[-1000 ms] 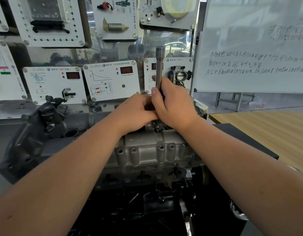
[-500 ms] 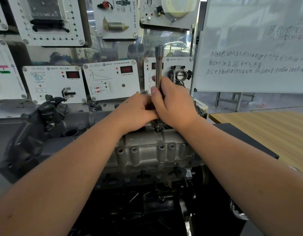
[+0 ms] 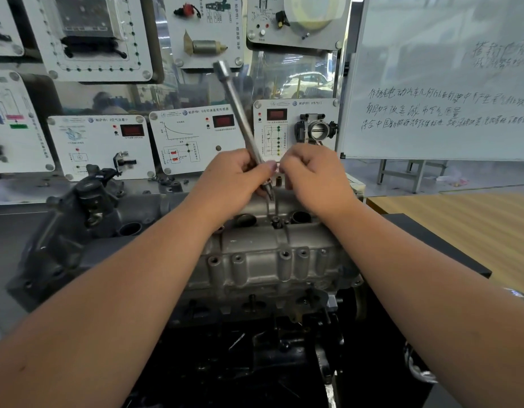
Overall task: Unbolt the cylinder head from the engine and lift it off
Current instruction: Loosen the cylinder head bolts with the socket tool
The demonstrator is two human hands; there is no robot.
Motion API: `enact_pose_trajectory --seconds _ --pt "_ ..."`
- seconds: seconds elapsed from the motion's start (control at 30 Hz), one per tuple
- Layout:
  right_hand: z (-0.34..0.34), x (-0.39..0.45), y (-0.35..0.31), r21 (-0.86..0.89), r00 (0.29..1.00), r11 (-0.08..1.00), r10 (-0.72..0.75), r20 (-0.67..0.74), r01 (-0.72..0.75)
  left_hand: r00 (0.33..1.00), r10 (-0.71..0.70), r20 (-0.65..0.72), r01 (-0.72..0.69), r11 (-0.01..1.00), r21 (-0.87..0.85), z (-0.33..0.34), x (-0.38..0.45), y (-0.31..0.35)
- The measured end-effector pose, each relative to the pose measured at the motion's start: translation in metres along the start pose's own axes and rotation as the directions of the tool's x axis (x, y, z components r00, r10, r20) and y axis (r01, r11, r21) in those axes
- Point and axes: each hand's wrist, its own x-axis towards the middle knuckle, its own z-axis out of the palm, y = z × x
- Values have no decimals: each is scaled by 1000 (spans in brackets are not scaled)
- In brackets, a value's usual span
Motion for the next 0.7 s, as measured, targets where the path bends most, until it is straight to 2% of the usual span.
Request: enact_pose_trajectory --seconds 0.07,0.13,0.2,0.3,0.5,0.7 --pt "1 0 1 -157 977 988 43 210 -10 994 -30 -103 30 1000 -3 -2 1 -1" --pt "4 -1 1 -353 912 934 95 400 57 982 -62 -179 60 998 -15 -3 3 -3" --pt "6 -2 -1 -469 876 873 118 468 132 974 -83 -212 82 997 -9 -3 4 -3" --pt "5 -2 -2 -509 868 845 120 482 166 969 -115 -216 119 993 3 -2 3 0" --pt "5 -1 -4 -465 858 881 168 486 92 974 -116 -194 129 990 53 -1 4 -1" --pt "1 -5 -4 -338 901 941 160 402 -16 976 -117 -183 137 986 99 -1 6 -3"
